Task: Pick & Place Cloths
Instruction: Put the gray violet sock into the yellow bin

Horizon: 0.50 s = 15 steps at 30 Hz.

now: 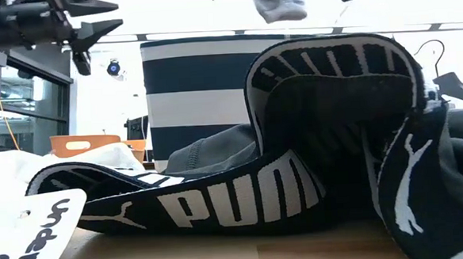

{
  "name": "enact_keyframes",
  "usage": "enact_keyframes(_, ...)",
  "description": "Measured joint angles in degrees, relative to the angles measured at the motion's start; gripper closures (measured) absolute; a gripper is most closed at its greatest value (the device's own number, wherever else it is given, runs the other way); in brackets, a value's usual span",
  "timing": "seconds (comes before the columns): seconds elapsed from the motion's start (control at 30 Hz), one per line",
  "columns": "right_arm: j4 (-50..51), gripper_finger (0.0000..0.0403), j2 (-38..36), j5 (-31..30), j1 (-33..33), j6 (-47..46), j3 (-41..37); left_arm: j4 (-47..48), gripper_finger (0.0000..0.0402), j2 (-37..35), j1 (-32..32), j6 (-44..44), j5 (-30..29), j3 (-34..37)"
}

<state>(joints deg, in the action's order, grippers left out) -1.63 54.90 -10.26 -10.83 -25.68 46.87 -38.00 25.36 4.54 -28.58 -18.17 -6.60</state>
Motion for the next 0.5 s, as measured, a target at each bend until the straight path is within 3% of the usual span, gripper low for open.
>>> enact_keyframes(0.2,-4.5,0.0398,0.9,5.6,3.9,0.5,0.0,0.0,0.0257,14.0,0.0,3.6,0.0,-9.9)
enact_keyframes(0.5,-14.3,0.0398,5.2,9.0,6.5,3.5,0.0,0.8,0.0118,33.7,0.0,12.9,-0.3,-31.2)
